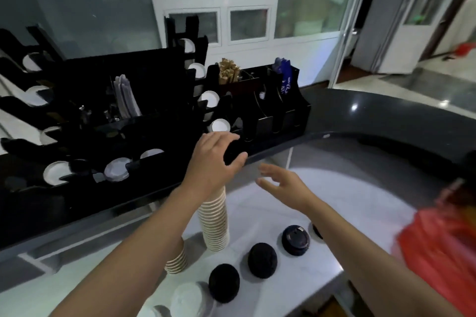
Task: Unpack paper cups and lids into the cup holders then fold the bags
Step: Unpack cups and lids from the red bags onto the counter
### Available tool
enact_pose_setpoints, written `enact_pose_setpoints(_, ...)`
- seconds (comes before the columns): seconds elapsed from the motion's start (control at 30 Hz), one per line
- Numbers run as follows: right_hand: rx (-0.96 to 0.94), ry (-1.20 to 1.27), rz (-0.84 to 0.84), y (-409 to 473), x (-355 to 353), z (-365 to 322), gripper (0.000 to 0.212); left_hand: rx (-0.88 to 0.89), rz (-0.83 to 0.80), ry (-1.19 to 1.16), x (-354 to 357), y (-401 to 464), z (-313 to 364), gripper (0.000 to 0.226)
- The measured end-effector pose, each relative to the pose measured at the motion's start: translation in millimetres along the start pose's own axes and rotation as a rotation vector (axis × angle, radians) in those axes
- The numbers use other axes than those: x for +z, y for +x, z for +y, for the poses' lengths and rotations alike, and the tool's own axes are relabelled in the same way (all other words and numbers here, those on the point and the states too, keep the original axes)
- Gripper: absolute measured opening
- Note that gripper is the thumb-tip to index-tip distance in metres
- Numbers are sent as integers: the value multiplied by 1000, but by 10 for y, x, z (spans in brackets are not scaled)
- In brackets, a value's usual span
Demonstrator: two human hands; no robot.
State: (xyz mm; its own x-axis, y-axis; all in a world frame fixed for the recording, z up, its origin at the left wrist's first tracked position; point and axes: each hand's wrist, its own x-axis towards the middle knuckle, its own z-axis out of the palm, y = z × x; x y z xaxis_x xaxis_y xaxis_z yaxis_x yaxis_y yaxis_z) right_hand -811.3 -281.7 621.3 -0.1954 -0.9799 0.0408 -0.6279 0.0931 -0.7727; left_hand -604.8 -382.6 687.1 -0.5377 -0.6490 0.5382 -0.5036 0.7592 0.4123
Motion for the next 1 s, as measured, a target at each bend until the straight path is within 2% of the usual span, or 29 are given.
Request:
enact_pose_setpoints(0.1,76,14,122,-344,-293,183,32,41,-89,-160,244,50,459,28)
enact_pose_setpoints(0.2,169,-34,287,-790,-643,443,19,100,-181,-217,632,34,949,12)
enact_pose_setpoints(0.3,271,-87,418,-1389,-1064,764,28,167,-314,-231,1063,-62,1528,31)
enact_pose_setpoints(0.37,323,-112,517,-1879,-1357,996,25,207,-403,-251,1342,-155,1960,39)
enact_pose_setpoints(0.43,366,-147,620,-2423,-1649,1225,24,242,-479,-252,1609,-285,2448,41)
enact_pose_setpoints(0.53,450,-197,737,-3316,-2070,1569,34,297,-586,-285,2007,-566,3233,39)
enact_pose_setpoints(0.77,687,-237,884,-5262,-2686,2346,32,474,-723,-309,2931,-1374,4853,42)
enact_pose_setpoints(0.87,773,-224,915,-5882,-2797,2605,30,613,-749,-310,3223,-1669,5369,43)
enact_pose_setpoints(1.0,840,-223,966,-6469,-2898,2863,34,715,-907,-316,3564,-1930,5870,41)
